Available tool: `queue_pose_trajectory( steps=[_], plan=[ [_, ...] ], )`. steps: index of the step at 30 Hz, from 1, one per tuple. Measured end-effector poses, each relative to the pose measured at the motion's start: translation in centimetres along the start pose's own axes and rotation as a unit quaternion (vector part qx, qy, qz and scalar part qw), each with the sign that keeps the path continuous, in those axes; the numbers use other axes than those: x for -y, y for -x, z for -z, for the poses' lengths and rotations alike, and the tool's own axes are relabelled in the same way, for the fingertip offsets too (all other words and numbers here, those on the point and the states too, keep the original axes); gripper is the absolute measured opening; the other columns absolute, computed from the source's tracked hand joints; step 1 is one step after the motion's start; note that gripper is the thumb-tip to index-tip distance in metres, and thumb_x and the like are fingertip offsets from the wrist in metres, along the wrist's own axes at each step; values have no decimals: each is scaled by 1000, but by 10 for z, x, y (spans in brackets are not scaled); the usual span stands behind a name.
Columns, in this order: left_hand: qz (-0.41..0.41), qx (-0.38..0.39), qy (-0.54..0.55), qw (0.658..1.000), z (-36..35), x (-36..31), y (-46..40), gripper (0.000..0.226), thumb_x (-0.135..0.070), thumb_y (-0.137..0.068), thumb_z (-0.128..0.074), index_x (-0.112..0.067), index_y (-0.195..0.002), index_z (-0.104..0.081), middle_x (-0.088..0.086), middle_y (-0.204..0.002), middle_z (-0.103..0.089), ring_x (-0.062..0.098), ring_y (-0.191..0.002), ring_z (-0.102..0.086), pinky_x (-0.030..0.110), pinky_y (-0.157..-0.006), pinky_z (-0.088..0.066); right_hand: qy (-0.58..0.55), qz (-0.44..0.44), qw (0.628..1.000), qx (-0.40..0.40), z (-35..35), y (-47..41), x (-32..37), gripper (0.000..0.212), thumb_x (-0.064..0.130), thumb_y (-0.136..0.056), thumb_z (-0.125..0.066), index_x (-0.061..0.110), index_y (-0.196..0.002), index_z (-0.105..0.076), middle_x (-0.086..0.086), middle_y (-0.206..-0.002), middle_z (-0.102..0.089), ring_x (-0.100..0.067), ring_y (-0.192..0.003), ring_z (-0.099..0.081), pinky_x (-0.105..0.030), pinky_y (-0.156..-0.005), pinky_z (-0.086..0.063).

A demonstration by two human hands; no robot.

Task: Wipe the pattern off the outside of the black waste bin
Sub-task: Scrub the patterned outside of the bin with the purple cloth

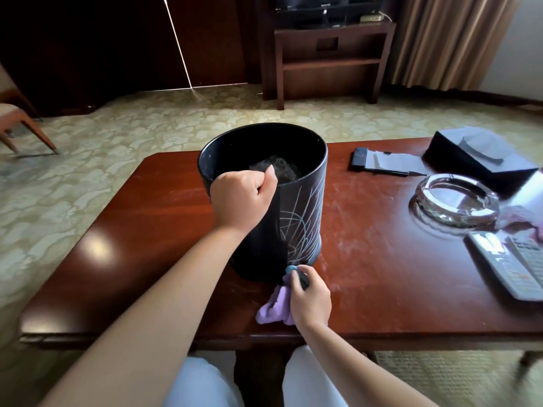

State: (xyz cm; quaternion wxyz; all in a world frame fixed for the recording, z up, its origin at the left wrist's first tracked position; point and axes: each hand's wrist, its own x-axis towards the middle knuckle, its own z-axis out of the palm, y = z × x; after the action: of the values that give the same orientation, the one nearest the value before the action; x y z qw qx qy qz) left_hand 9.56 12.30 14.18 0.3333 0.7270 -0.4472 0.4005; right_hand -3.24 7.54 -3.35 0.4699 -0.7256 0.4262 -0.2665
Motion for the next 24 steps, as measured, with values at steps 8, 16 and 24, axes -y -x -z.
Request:
queue_pose_trajectory(
  steps=[8,16,24],
  plan=[
    [-13,-24,-11,1000,-5,-1,1,48,-19,-87,-49,-21,-48,-21,-8,-45,-14,17,-40,-13,25,-53,-9,-122,-183,970,-99,-4,-7,16,4,30,-92,-52,27,-95,-53,5,-86,-61,-17,-79,-54,-27,-72,-36],
    [-27,-41,-16,999,-8,0,1,47,-17,-87,-50,-22,-49,-22,-8,-47,-14,16,-43,-13,24,-49,-21,-34,70,997,1,-18,19,8,6,16,-84,-68,15,-89,-65,11,-93,-57,-8,-86,-56,-20,-69,-40],
    [-24,-41,-21,999,-8,0,1,48,-18,-88,-49,-21,-49,-22,-8,-46,-15,16,-42,-13,28,-49,-21,-108,25,990,-90,4,-2,23,9,15,-89,-60,16,-98,-59,10,-97,-56,-7,-88,-54,-6,-66,-36]
  ],
)
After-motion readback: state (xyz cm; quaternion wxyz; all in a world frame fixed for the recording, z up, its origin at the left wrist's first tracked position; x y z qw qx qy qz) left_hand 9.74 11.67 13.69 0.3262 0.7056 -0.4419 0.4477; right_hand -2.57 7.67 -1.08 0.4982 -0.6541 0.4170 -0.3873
